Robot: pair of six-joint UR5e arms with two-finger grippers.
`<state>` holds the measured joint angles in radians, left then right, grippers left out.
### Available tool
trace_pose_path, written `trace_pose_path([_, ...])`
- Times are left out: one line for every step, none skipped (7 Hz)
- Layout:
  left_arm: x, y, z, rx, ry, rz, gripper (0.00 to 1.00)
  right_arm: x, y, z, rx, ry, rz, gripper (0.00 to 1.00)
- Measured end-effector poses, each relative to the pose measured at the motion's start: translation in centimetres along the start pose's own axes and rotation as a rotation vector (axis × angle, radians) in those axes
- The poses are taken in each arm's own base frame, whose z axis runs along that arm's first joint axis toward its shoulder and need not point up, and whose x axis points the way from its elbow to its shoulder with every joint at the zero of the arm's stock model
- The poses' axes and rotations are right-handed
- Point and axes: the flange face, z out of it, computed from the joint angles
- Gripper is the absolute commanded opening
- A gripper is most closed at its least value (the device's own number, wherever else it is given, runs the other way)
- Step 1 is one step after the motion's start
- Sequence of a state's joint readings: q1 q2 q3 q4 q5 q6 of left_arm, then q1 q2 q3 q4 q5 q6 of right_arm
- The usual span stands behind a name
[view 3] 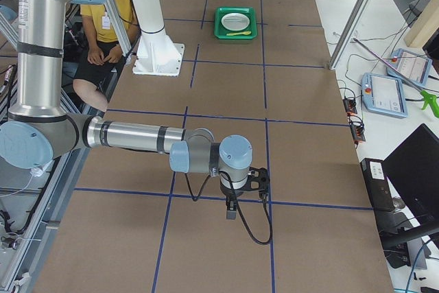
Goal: Place spoon
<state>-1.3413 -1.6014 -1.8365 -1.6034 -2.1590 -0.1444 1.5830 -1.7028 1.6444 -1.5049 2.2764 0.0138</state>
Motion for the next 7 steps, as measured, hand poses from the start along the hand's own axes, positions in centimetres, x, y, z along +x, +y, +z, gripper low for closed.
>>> trace_pose_path([-6.0,3.2,0.0,-0.027,0.038,0.014,1.00,0.0,0.0,0.0,0.000,0.000,0.000,1.00])
trace_pose_path([-10.7,6.9,0.4,-0.043,0.078,0.010,1.00,0.0,0.0,0.0,0.001,0.000,0.000,1.00])
trace_pose_path([-13.4,10.2,0.9,-0.055,0.096,-0.013,1.00,0.0,0.0,0.0,0.000,0.000,-0.001,1.00])
trace_pose_path([-14.6,12.2,1.2,-0.065,0.102,-0.030,1.00,0.0,0.0,0.0,0.000,0.000,-0.001,1.00])
trace_pose_path([-15.1,13.0,1.4,-0.069,0.101,-0.038,1.00,0.0,0.0,0.0,0.000,0.000,0.000,1.00])
trace_pose_path([-15.3,13.1,1.4,-0.067,0.099,-0.043,1.00,0.0,0.0,0.0,0.000,0.000,0.000,1.00])
trace_pose_path([-15.4,12.9,1.2,-0.060,0.099,-0.044,1.00,0.0,0.0,0.0,0.000,0.000,0.000,1.00])
